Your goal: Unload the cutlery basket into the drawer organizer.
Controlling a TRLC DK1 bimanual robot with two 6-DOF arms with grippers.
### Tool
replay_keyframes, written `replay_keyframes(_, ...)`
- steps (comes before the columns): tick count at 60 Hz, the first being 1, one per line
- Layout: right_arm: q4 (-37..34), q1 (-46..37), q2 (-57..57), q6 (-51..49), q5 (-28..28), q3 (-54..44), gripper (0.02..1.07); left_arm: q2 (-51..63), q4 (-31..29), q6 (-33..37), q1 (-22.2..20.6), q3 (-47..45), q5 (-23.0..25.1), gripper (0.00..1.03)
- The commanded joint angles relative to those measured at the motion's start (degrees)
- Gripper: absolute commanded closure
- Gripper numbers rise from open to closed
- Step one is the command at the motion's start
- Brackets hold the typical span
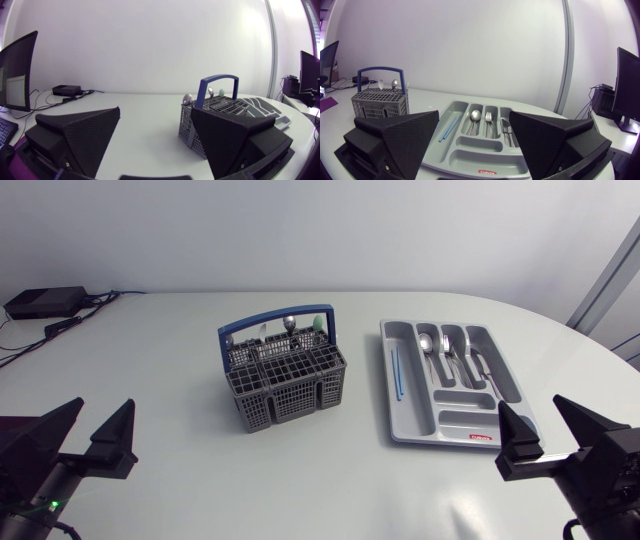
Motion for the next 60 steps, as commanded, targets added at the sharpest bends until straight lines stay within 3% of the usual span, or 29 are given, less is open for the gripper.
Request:
replay_keyframes(1, -0.3, 0.6, -0.4, 1.2, -0.1, -1.0, 0.06, -0.4, 0.0, -0.3, -0.3, -1.0, 0.1, 0.04)
replay_keyframes(40, 1.0, 0.6, -0.4, 1.1, 0.1, -0.9, 0.06, -0.6, 1.1, -0.3, 0.7, -0.7, -1.5, 0.04)
replay_keyframes(51, 1.0, 2.4, 1.4, 1.2, 1.0, 4.3, 0.06, 0.1, 0.3, -0.7, 1.1, 4.3, -2.5, 0.04)
replay_keyframes(60, 2.2, 4.0, 10.7, 1.3, 3.0, 9.9, 0.06, 7.9, 0.2, -0.7, 0.8, 10.1, -2.4, 0.04)
